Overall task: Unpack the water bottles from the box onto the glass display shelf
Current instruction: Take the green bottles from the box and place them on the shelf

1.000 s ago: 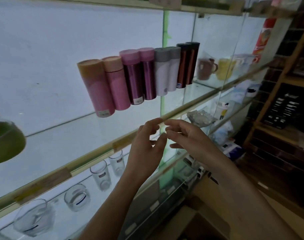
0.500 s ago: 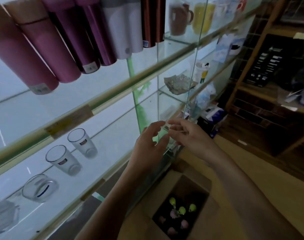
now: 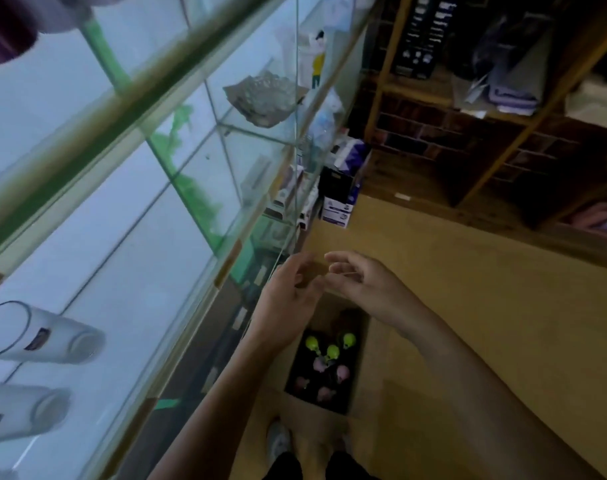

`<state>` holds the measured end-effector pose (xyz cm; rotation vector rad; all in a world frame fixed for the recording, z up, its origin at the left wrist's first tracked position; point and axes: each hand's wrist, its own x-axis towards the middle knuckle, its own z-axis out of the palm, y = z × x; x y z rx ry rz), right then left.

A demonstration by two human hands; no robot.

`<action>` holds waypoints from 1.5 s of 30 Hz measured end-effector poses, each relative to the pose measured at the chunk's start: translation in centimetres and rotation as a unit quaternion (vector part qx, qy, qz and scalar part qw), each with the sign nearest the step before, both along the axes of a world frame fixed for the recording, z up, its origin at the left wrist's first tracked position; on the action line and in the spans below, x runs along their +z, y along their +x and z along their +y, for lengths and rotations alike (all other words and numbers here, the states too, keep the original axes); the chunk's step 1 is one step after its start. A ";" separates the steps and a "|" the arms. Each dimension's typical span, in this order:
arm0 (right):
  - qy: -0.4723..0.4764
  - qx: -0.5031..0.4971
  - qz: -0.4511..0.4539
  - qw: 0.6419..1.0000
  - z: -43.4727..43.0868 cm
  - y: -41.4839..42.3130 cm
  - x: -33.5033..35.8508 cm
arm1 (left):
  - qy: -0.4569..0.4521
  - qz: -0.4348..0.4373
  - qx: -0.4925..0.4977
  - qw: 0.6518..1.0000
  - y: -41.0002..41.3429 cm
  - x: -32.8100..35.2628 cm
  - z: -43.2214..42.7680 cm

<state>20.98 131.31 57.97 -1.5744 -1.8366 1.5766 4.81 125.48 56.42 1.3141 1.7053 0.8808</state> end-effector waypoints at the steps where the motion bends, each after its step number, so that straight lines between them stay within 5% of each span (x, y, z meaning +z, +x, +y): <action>1: -0.004 -0.010 -0.007 1.000 -0.2 0.1 -0.7 | -0.005 -0.005 -0.014 1.000 -0.2 -0.6 0.1; 15: -0.075 -0.083 -0.051 0.992 -1.7 3.8 -12.7 | -0.120 -0.054 -0.113 0.985 2.6 -13.6 1.4; 24: -0.122 -0.112 -0.043 0.985 -1.1 7.6 -27.4 | -0.190 -0.033 -0.104 0.976 5.5 -29.5 2.7; 45: -0.096 -0.058 -0.131 0.985 3.3 11.0 -63.7 | -0.149 0.033 -0.201 0.968 8.5 -64.7 7.0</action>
